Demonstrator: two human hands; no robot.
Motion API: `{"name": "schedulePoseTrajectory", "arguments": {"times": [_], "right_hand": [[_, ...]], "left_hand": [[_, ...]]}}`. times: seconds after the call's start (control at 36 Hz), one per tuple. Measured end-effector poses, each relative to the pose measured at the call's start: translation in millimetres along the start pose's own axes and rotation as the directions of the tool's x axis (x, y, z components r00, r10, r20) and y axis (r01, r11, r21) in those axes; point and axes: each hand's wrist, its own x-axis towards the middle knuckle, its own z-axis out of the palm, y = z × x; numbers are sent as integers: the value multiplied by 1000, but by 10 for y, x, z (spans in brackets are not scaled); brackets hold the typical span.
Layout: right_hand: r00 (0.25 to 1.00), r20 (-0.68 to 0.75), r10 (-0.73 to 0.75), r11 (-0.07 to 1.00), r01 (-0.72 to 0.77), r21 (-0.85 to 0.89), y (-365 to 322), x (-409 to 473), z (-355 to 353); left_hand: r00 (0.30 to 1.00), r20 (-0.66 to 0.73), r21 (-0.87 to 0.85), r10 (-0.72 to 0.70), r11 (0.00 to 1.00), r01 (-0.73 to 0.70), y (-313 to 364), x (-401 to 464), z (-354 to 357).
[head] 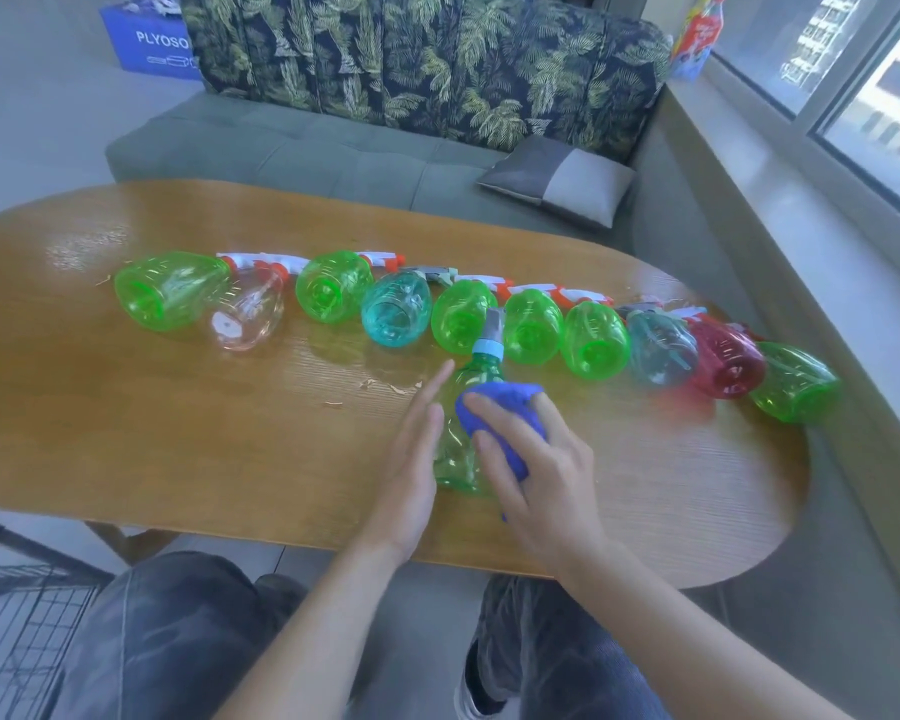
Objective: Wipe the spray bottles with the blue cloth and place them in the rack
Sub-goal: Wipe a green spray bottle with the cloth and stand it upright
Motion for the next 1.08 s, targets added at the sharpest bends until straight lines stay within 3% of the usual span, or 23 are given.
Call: {"name": "schedulePoseTrajectory", "arguments": {"times": [0.11, 0.22, 0.28, 0.36, 0.44, 0.53, 0.61, 0.67, 0.75, 0.94, 1.03, 1.08], "right_hand": [[972, 84, -220, 972, 226, -64, 51, -181, -74], [867, 269, -420, 875, 465, -131, 55, -253, -210], [833, 294, -469, 844, 521, -131, 40, -241, -272], [902, 185, -389, 903, 414, -119, 28, -94, -330], [991, 20, -131, 990, 132, -57, 10, 164, -311], [997, 1, 75, 995, -75, -60, -1, 341, -213], [988, 7, 156, 987, -156, -42, -19, 328, -102], [994, -4, 106, 994, -106, -35, -51, 235, -70], [995, 34, -91, 994, 93, -61, -68, 40, -83], [870, 265, -416, 878, 460, -131, 19, -260, -231], [844, 264, -468, 847, 513, -138, 13, -183, -332], [891, 183, -415, 884, 442, -150, 12, -65, -368]], "left_hand": [[1000, -7, 27, 12, 1000, -12, 18, -4, 2], [999, 1, 76, 38, 996, -38, 46, -16, 3], [999, -1, 63, 37, 997, -36, 48, -28, 5], [1000, 1, 43, 28, 999, -28, 33, -35, 18], [1000, 10, 38, 14, 999, -14, 27, -26, 28], [999, 10, 67, 31, 997, -31, 40, -30, 47], [999, 4, 47, 34, 998, -34, 25, -14, 38], [1000, 5, 9, 6, 1000, -6, 10, -1, 17], [1000, 18, -38, -15, 999, 16, -2, 6, -8], [999, 17, 94, 51, 994, -53, 24, -14, 12], [999, 10, 77, 52, 996, -52, 18, -25, 21], [999, 13, 55, 42, 998, -43, 10, -31, 25]]}}
